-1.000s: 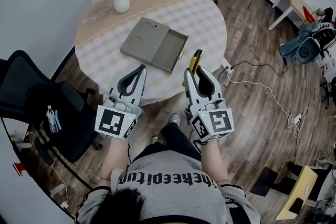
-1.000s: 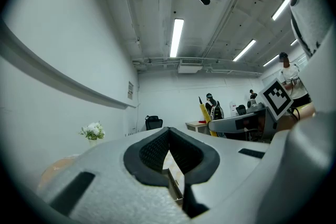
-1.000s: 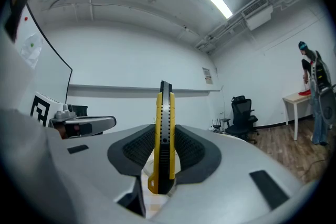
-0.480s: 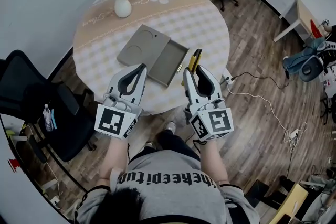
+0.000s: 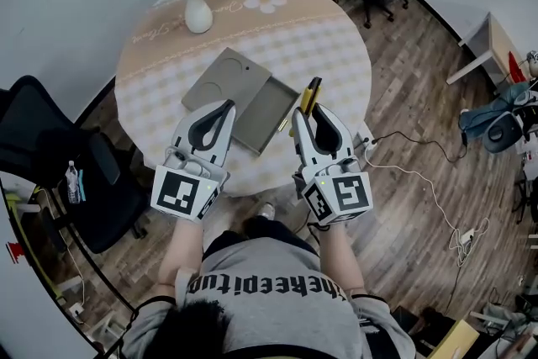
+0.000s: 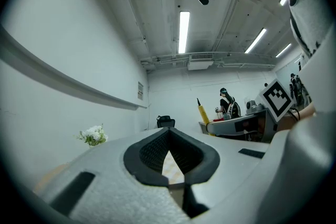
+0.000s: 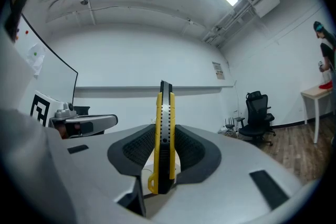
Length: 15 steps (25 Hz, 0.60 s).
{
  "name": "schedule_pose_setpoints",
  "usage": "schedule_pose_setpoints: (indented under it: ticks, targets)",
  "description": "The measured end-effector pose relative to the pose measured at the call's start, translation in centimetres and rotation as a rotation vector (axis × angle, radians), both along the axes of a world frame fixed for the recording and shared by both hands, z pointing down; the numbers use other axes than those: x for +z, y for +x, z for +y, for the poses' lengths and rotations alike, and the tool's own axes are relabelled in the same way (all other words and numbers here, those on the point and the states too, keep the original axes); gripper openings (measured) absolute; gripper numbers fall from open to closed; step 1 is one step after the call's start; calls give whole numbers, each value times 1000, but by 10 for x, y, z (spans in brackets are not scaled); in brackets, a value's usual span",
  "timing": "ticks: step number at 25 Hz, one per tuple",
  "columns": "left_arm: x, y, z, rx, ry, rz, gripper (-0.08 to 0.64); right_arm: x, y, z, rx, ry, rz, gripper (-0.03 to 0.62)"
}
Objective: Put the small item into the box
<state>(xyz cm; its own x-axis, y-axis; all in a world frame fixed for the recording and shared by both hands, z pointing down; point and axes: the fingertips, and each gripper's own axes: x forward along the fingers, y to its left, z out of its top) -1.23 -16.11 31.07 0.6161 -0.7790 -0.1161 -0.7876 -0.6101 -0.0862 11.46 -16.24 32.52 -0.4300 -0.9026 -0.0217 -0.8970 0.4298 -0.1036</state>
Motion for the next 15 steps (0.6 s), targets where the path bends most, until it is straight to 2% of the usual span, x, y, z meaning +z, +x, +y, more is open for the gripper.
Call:
schedule_pose_setpoints:
  ticks: [7,15]
  targets:
    - [2,12,-9,-31,2,-8,15,8,10,-18,-38,-12,-15,120]
    - [9,8,-31,-3,-12,-23,15,19,2,-38,-19,-44,-32,120]
